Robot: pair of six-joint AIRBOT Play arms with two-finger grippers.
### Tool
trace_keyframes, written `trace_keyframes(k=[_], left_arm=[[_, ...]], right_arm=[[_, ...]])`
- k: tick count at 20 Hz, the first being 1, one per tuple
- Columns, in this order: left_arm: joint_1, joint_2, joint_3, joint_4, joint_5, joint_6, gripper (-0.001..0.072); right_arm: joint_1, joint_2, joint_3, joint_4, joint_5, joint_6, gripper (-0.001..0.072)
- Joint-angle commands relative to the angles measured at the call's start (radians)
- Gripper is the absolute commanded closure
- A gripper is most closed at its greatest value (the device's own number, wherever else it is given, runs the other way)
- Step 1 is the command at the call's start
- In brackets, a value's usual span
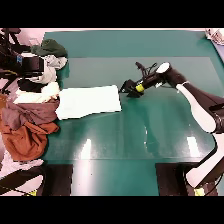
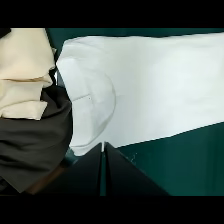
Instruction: Fold the shirts.
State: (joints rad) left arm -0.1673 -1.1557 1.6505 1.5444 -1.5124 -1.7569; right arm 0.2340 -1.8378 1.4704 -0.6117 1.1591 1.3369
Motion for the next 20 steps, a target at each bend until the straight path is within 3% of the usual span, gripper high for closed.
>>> trace_keyframes(k=[1,5,7,8,9,11,12,17,20], left_arm=[[0.001,0.001,0.000,0.000,-0.004,0.000,0.0650],[0.001,0.001,0.000,0.001,-0.008,0.000,0.0650],[0.001,0.001,0.000,0.001,-0.013,0.000,0.0650],[0.001,0.001,0.000,0.000,-0.017,0.000,0.0650],[0.001,0.001,0.000,0.000,-0.020,0.000,0.0650],[0.001,0.001,0.000,0.000,-0.025,0.000,0.0650],[0.001,0.001,0.000,0.000,-0.029,-0.001,0.0650],[0.001,0.001,0.000,-0.031,-0.042,-0.026,0.0651],[0.001,0.001,0.000,-0.069,-0.040,-0.034,0.0650]], right_arm=[[0.077,-0.003,-0.116,0.242,-0.253,-0.176,0.0010],[0.210,-0.004,-0.092,0.243,-0.481,-0.178,0.0044],[0.241,-0.004,-0.045,0.243,-0.509,-0.178,0.0177],[0.243,-0.004,-0.016,0.242,-0.489,-0.179,0.0548],[0.236,-0.003,0.019,0.242,-0.445,-0.178,0.0688],[0.197,0.012,0.105,0.230,-0.311,-0.145,0.0690],[0.167,0.033,0.145,0.170,-0.261,-0.062,0.0691],[-0.102,0.196,0.353,-0.457,-0.008,0.343,0.0691],[-0.337,0.217,0.435,-0.567,0.144,0.358,0.0691]])
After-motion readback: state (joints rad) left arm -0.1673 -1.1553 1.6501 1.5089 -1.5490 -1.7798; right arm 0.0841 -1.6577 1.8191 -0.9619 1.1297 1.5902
